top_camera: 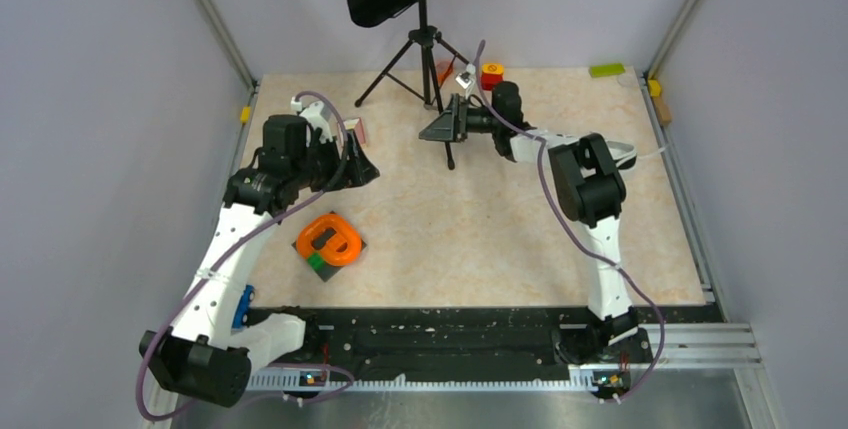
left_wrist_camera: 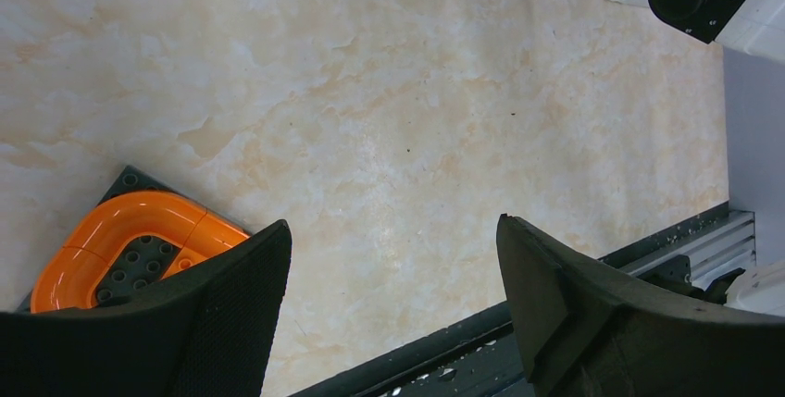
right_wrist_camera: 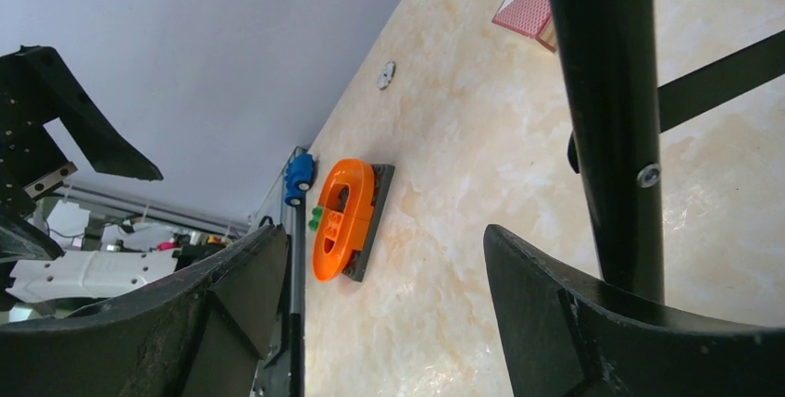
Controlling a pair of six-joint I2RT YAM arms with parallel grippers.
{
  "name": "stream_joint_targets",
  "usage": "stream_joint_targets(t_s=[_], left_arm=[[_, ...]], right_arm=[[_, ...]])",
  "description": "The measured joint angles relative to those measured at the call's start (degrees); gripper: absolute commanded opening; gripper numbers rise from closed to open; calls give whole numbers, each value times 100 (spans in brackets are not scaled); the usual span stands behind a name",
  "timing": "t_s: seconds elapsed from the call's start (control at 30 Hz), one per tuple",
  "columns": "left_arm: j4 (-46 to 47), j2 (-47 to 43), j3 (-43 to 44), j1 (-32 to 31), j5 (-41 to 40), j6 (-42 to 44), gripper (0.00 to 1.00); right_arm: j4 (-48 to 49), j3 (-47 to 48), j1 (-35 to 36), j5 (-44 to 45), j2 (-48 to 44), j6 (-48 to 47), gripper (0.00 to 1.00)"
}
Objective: Tie the shoes
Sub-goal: Move the distractor to the center of the board.
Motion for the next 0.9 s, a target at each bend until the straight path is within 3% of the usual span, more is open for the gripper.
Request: stream_joint_targets(t_s=[0.1,0.2,0.37,0.6,0.77,0.9], left_arm=[[-2,-15,0,0,0,11,85],[-2,-44,0,0,-2,13,85],[2,-140,0,0,57,13,84],[256,-393,-282,-225,127,-98,83],[306,-518,-627,-855,20,-188,83],[356,-501,-844,-1158,46,-251,83]], right_arm=[[-356,-11,17,48,-94,-221,81],[-1305,-127,-2,310,-498,-841,83],[-3156,-479,-195,1237,-2017,-2011,84],[-4599,-1272,-1550,3628,-4203,-2776,85],[-5626,-1403,-2653,5386,-4304,-2774,85],[-6382,-1132,-3134,6052,-3832,-2782,85]])
